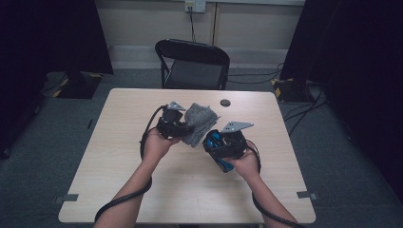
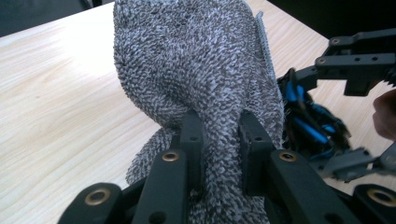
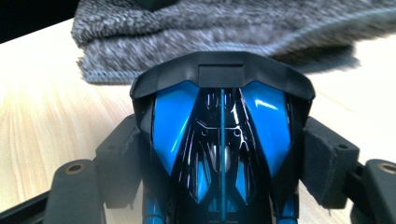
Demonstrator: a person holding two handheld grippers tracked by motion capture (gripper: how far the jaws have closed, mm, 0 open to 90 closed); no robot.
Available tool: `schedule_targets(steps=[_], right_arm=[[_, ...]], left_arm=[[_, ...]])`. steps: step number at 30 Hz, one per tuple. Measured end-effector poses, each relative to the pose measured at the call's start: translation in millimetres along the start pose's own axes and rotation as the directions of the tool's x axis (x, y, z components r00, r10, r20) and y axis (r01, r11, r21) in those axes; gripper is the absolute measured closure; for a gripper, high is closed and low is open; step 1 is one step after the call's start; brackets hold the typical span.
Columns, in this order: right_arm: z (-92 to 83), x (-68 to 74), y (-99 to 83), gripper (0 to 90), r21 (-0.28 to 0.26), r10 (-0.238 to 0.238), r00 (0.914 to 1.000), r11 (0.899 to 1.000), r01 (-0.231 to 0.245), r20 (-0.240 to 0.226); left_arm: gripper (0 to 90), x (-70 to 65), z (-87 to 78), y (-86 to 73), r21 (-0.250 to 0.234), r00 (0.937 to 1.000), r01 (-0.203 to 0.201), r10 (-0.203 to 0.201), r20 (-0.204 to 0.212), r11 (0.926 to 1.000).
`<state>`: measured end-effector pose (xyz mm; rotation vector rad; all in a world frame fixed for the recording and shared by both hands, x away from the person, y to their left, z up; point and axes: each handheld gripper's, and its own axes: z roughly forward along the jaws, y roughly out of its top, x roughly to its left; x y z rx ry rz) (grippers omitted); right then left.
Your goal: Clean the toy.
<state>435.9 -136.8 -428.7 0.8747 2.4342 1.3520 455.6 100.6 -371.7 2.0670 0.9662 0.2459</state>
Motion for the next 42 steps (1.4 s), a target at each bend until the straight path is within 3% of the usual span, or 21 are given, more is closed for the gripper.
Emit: schedule_targets(steps=[10,19,42], right_arm=[[-0.2,0.7,0.1,25.7,0.007,-0.008,1.0000,1.000,0.008,-0.002],[-0.2,0.5,-0.4,25.6,0.008,-0.007,1.0000,1.000,0.007,0.005],[-1.3,-6.7,-2.9,25.6,0.003,0.026,0.9996,1.000,-0.026,0.012]], left_arm=[[75.5,-13.2,12.3,4.1,0.041,0.9992,-0.030,0.029,0.027,0.9987],[75.5,-14.7,15.1,-0.7,0.058,0.9986,-0.035,0.032,0.042,0.9977],[75.5,-14.4,0.2,-12.6,0.056,0.9960,-0.065,0.062,0.065,0.9963]])
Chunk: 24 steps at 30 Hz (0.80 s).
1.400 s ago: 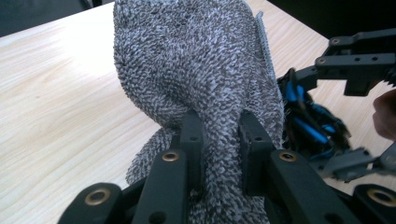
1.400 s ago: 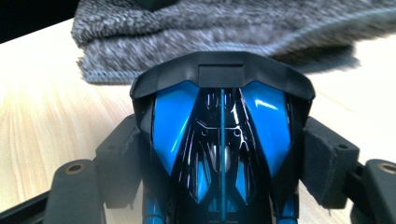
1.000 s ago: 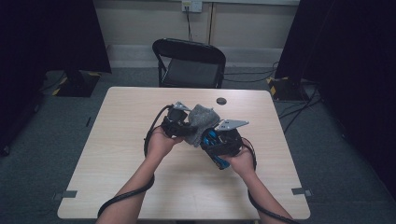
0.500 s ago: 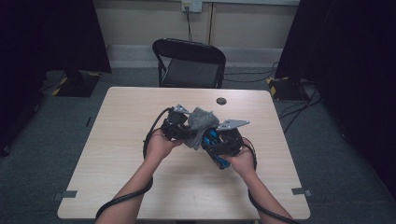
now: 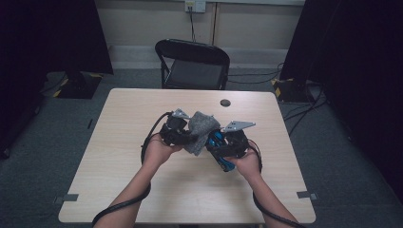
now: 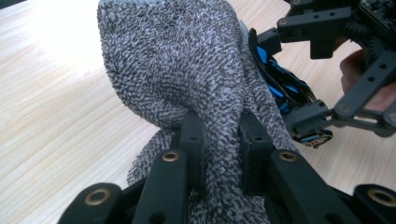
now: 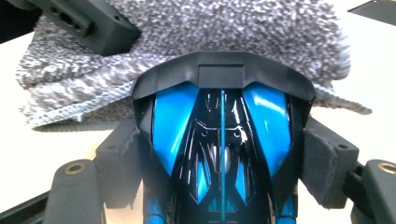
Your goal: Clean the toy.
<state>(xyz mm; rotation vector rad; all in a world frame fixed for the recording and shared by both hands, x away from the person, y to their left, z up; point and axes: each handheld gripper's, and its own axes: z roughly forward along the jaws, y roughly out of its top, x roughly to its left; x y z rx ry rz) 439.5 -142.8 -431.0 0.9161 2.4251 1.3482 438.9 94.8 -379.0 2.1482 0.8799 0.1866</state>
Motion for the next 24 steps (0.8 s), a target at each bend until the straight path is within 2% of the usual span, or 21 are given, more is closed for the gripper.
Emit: schedule_targets(steps=[14,24], right_arm=[[-0.8,-2.8,-0.8,25.6,0.001,0.004,1.0000,1.000,-0.004,0.009],[-0.5,-3.3,-1.0,25.6,0.001,0.005,0.9999,1.000,-0.005,0.010]], left_arm=[[75.5,0.5,-9.0,-5.2,0.001,0.9999,-0.007,0.007,0.013,1.0000],[75.5,5.2,-20.1,-14.7,0.007,0.9997,-0.009,0.009,0.020,0.9999]])
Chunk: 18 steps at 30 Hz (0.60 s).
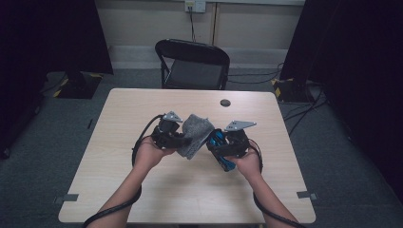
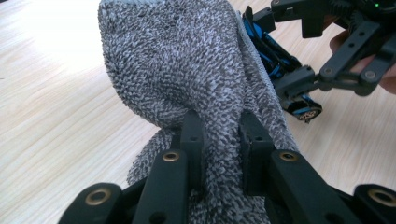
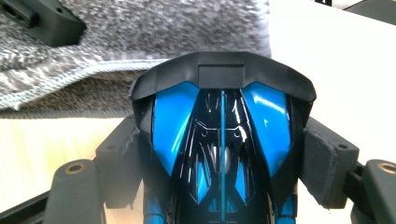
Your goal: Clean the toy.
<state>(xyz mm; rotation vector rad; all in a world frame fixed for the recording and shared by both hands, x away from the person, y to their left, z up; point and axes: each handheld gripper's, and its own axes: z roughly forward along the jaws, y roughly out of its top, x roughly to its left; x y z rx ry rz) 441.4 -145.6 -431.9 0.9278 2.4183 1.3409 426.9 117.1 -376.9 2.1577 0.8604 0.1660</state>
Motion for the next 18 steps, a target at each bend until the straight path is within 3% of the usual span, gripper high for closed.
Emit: schedule_targets(steps=[5,18], right_arm=[[0.3,-0.4,-0.1,25.6,0.000,0.002,1.0000,1.000,-0.002,0.000],[-0.7,-2.8,-0.5,25.6,-0.007,0.015,0.9999,1.000,-0.015,0.000]], left_arm=[[75.3,3.5,-6.6,-6.0,0.012,0.9999,-0.013,0.014,-0.009,0.9998],[75.2,18.6,-22.4,-28.2,0.013,0.9990,0.042,-0.042,-0.017,0.9990]])
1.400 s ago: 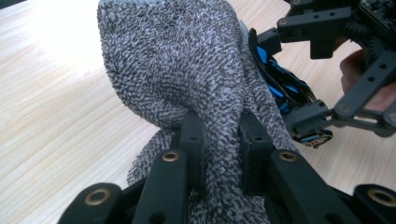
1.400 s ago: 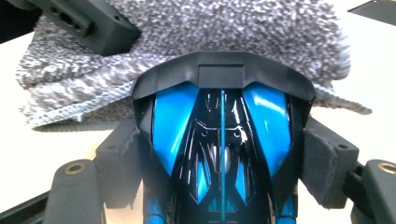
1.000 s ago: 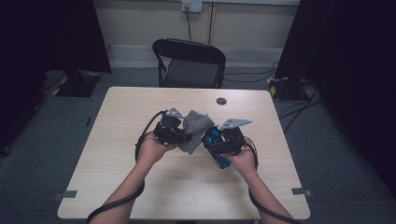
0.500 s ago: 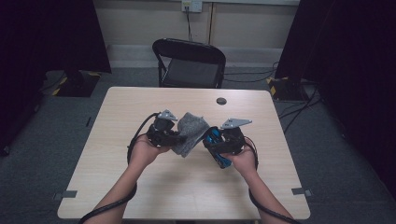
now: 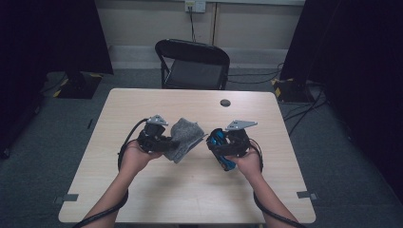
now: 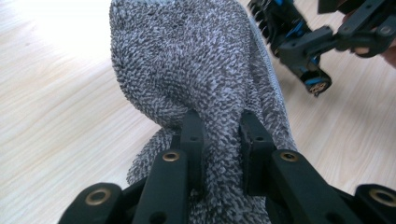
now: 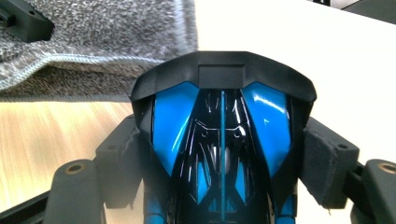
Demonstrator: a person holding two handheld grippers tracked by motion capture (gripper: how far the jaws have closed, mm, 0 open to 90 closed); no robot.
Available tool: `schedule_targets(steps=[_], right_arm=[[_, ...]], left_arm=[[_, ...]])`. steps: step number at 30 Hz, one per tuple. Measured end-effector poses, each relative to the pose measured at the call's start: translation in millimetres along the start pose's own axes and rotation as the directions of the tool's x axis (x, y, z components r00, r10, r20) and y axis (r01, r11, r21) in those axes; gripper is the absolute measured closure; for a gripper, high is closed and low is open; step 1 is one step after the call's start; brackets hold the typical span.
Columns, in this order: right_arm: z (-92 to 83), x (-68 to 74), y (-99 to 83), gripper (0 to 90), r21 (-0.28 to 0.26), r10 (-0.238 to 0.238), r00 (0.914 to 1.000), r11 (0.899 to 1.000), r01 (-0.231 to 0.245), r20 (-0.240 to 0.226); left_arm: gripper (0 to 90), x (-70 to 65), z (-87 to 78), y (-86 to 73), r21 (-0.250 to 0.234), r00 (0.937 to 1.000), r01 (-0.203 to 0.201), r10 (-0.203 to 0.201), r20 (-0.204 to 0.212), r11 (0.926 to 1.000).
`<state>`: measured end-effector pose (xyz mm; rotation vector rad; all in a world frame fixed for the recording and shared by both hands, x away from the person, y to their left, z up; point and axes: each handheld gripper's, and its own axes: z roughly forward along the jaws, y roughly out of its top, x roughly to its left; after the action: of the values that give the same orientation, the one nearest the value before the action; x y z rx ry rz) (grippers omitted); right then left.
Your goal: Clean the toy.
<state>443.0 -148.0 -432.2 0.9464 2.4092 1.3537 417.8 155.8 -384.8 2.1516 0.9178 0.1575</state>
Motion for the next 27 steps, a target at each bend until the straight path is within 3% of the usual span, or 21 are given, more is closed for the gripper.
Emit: schedule_targets(steps=[6,10,15,21,27], right_arm=[[-0.8,-0.4,0.2,25.6,-0.003,0.001,1.0000,1.000,-0.001,-0.001],[-1.5,0.8,1.1,25.6,-0.007,-0.002,1.0000,1.000,0.002,-0.005],[-1.3,3.1,2.0,25.6,-0.009,-0.005,0.9999,1.000,0.005,-0.013],[0.0,6.1,2.8,25.6,-0.007,-0.012,0.9997,1.000,0.012,-0.021],[1.5,8.9,3.3,25.6,-0.009,-0.015,0.9992,1.000,0.015,-0.037]], left_arm=[[75.2,14.4,-11.7,-10.6,-0.001,0.9982,0.039,-0.039,-0.045,0.9993],[75.3,29.0,-21.6,-14.8,-0.025,0.9926,0.086,-0.087,-0.085,0.9960],[75.2,43.2,-28.4,-12.4,-0.050,0.9868,0.123,-0.128,-0.100,0.9911],[75.3,46.7,-22.7,-1.4,-0.064,0.9852,0.126,-0.132,-0.109,0.9900],[75.2,35.7,-3.7,18.2,-0.066,0.9895,0.105,-0.111,-0.092,0.9922]])
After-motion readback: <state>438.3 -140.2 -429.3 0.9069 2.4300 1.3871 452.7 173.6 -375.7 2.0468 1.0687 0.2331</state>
